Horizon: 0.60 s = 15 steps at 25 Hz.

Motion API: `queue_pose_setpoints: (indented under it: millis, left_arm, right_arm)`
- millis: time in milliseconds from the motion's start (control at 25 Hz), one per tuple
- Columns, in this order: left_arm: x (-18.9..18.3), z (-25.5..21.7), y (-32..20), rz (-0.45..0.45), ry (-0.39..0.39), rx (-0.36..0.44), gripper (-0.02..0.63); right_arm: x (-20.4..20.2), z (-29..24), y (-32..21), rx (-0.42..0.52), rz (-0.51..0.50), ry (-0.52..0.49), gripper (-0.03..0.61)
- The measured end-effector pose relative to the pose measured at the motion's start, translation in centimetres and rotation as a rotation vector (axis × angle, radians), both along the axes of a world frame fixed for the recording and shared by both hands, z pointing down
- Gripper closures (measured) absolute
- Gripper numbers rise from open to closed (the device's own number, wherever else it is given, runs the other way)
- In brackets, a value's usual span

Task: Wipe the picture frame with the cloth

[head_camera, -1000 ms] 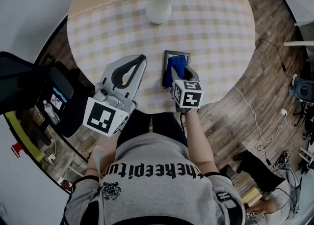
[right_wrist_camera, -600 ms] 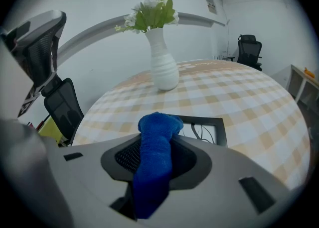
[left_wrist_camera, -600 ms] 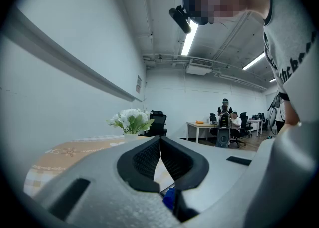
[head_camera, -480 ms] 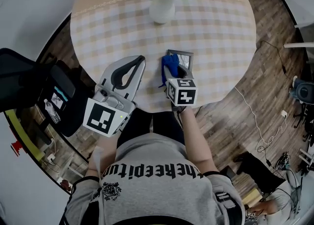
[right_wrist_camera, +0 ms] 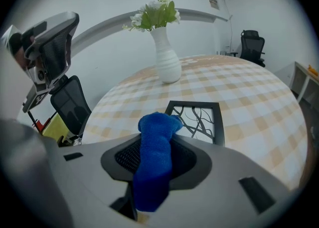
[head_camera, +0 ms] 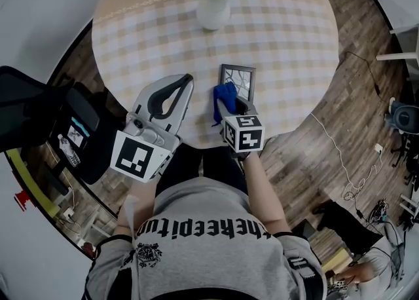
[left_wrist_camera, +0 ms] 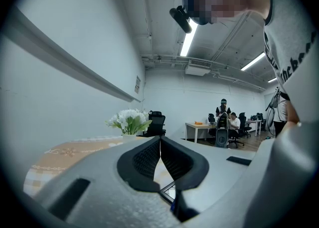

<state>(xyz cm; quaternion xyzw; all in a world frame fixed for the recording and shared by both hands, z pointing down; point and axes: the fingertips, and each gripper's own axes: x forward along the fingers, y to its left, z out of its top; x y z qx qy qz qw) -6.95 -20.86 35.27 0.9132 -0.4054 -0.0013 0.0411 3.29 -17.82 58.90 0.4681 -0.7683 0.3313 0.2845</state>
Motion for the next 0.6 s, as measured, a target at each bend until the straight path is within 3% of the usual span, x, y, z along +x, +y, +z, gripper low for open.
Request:
queue_pose_setpoints:
  millis: [440, 600]
  left_arm:
    - [1.3, -0.1, 0.2, 0.024, -0.009, -0.023, 0.598]
    - [1.7, -0.5, -0.1, 0.038, -0.014, 0.018, 0.598]
  right_arm:
    - [2.7, 0.2, 0.0, 0.041, 0.039, 0.061, 0.439]
    - [4.1, 0.1, 0.1, 0.046, 0.055, 0.062, 0.439]
